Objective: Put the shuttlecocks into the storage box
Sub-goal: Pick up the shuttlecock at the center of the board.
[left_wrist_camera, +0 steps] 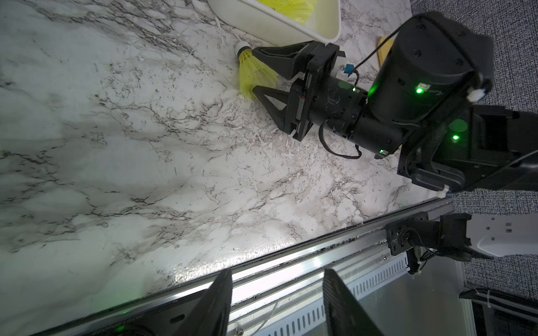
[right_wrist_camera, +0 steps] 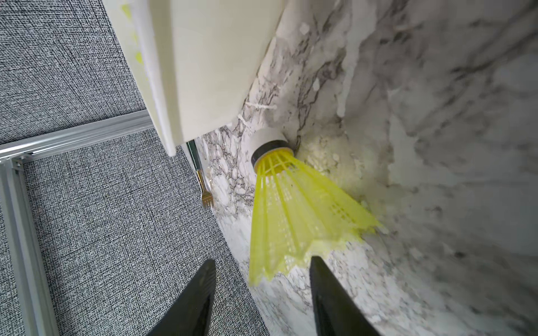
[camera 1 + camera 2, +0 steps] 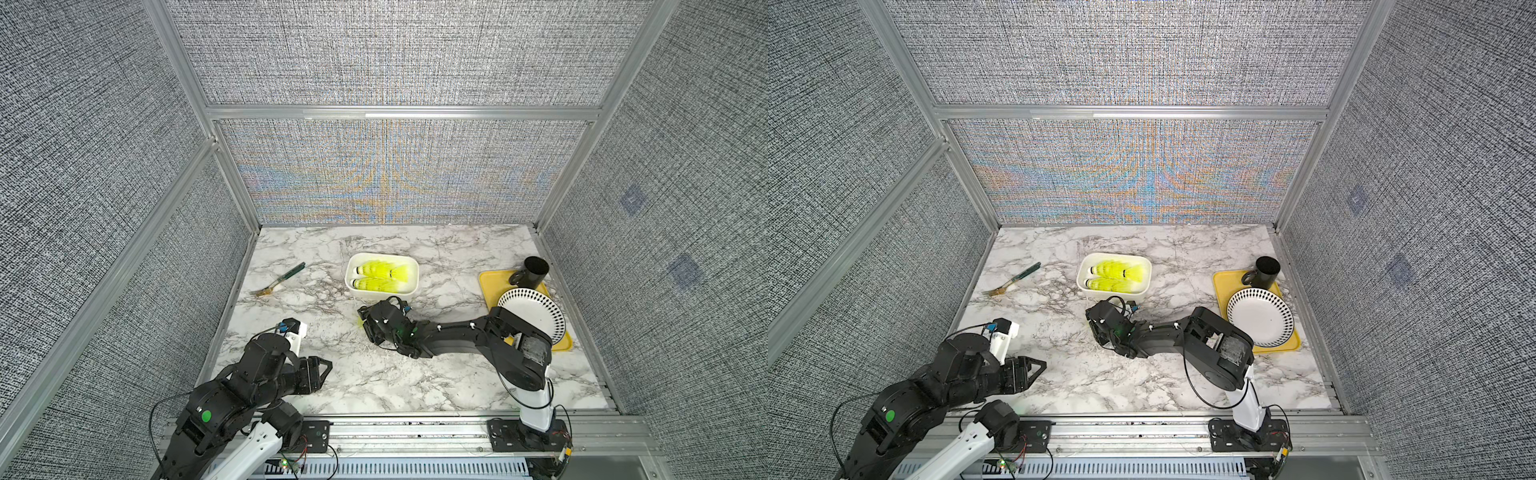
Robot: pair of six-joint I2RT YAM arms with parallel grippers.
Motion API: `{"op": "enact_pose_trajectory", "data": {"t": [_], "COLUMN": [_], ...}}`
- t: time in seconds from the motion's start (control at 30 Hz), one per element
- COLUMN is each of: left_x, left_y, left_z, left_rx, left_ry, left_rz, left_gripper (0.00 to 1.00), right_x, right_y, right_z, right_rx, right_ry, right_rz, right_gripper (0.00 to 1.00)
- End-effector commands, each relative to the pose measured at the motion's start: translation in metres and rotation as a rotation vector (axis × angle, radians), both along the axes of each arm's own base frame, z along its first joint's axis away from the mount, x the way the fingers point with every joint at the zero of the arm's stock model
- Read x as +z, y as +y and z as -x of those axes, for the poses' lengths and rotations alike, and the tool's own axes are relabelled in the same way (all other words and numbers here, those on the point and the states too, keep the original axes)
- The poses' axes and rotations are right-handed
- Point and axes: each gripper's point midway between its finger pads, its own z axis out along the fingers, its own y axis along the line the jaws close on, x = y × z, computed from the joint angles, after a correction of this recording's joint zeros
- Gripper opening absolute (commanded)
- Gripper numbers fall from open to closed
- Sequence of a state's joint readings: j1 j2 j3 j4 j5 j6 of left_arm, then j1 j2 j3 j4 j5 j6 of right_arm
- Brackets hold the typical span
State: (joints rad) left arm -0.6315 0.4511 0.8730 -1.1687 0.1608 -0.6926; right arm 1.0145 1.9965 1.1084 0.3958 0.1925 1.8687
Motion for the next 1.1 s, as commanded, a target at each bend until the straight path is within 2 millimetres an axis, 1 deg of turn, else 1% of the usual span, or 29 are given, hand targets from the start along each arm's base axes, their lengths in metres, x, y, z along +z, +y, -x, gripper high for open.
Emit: {"op": "enact_pose_trajectory", "data": {"t": [0.0,0.13,0.3,0.4,0.6,0.7,0.83,1.07], "left_x": [0.002,0.003,0.003,0.003,0.002,0.003,0.003,0.002], "left_y": [-0.002,-0.002,-0.003,-0.003,-0.004,-0.005,-0.006,-0.009], "left_z": [0.0,-0.001,-0.002,-0.002,-0.002,-0.003,-0.004,-0.006], "left_rx": [-0.009,-0.008,-0.008,-0.008,-0.007,-0.01,-0.011,-0.013], "left_ry": [-0.004,-0.007,-0.006,-0.005,-0.003,-0.006,-0.003,-0.002], "left_rz": [0.007,0.01,0.01,0.01,0.014,0.018,0.017,0.023], "left_gripper": [0.53,0.53,0.53,0.53,0.53,0.53,0.53,0.53], "right_x": [-0.002,-0.004,-0.01,-0.013,-0.018,-0.02,-0.015,0.0], "right_y": [-0.002,-0.005,-0.004,-0.006,-0.011,-0.013,-0.013,-0.009], "right_z": [-0.003,-0.007,-0.007,-0.005,-0.007,-0.009,-0.01,-0.004], "right_rx": [-0.057,-0.071,-0.064,-0.064,-0.072,-0.067,-0.037,0.08], "right_ry": [0.043,0.038,0.052,0.062,0.069,0.069,0.054,0.037], "right_rz": [-0.023,-0.021,-0.006,0.011,0.034,0.05,0.078,0.15], "right_gripper": [0.54,0.47,0.26,0.2,0.14,0.08,0.0,0.0]}}
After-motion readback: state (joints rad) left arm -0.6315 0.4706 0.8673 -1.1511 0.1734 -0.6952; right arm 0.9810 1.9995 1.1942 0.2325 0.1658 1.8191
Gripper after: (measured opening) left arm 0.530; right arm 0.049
